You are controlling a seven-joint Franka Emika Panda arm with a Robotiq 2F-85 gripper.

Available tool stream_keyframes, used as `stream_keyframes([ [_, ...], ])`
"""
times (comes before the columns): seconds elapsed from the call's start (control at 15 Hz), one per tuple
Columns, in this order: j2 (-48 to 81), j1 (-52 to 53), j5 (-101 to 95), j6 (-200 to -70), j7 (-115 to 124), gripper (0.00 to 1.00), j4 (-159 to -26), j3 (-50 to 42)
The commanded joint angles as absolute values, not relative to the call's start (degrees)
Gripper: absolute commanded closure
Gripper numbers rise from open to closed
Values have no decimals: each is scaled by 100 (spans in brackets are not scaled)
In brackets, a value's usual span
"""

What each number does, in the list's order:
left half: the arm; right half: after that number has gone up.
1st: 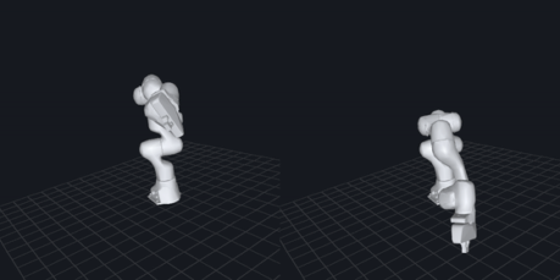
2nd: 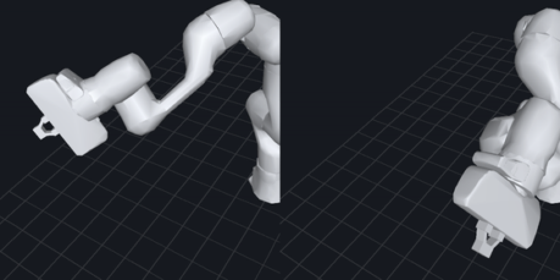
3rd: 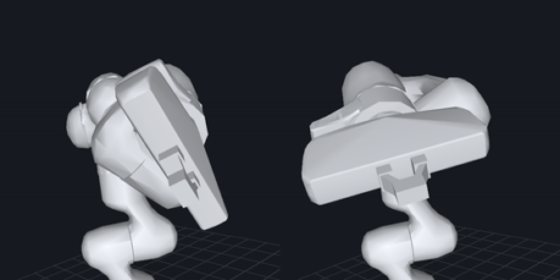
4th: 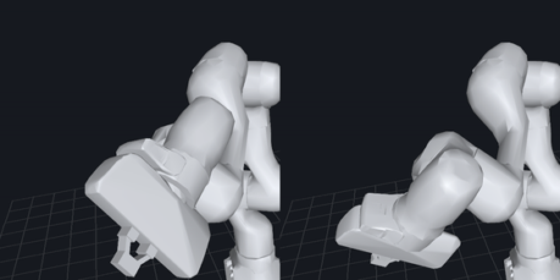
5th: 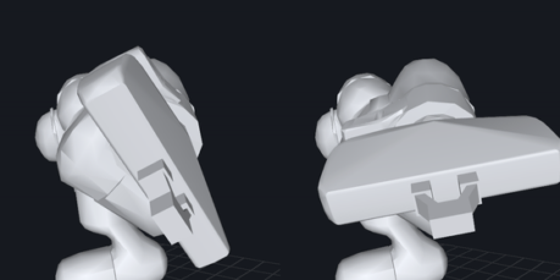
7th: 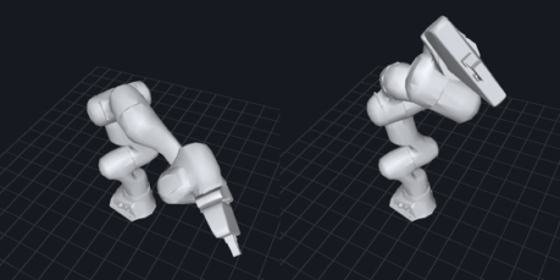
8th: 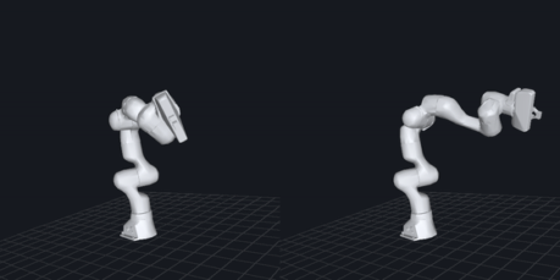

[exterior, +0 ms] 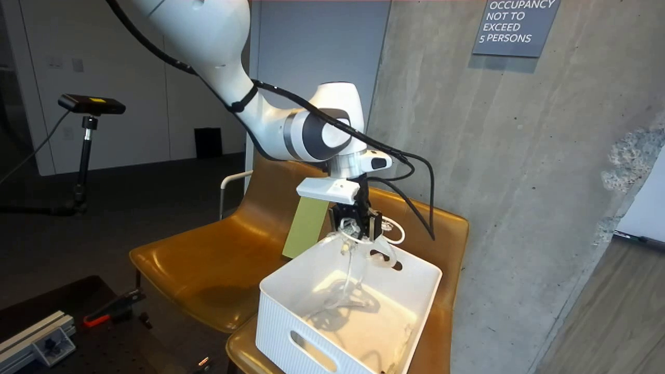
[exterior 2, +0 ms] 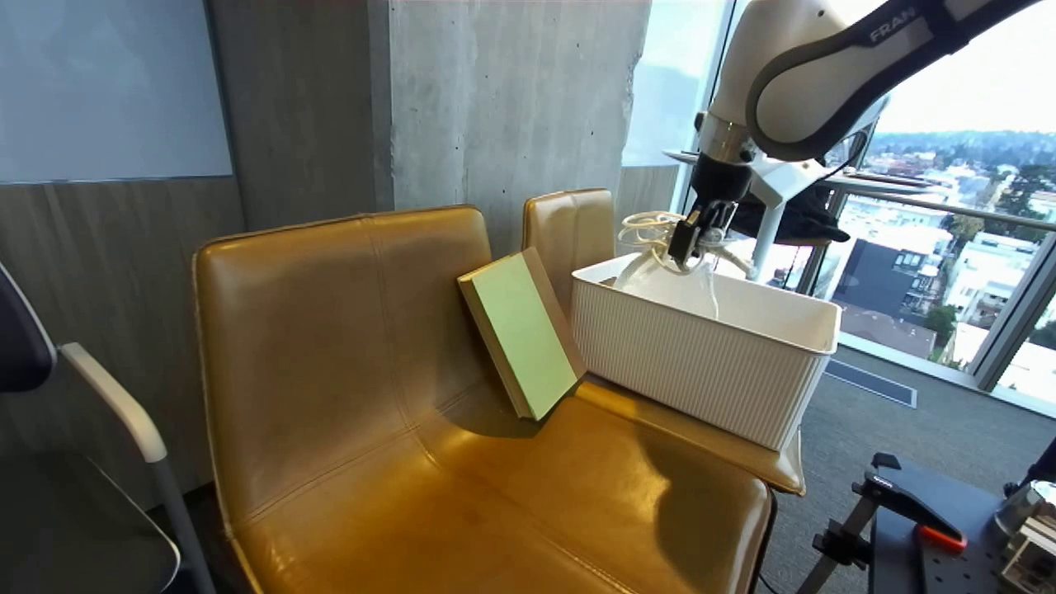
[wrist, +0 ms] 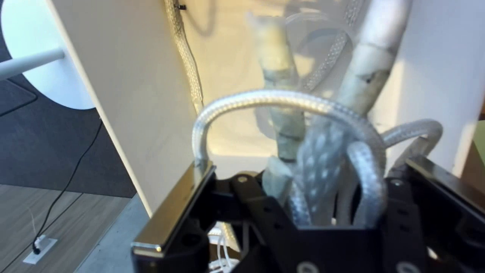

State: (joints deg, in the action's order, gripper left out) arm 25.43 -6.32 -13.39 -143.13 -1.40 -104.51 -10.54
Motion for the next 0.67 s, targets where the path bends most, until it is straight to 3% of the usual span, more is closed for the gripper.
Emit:
stream_keyframes([
  [0.0,1202,-266,-1929,-14265,304,100,-11590,-1215],
  [0.33,-250,-65,-2573,-13960,833,100,-12359,-867],
  [0.6,-764,171,-2516,-13286,1137,100,-12121,-98],
])
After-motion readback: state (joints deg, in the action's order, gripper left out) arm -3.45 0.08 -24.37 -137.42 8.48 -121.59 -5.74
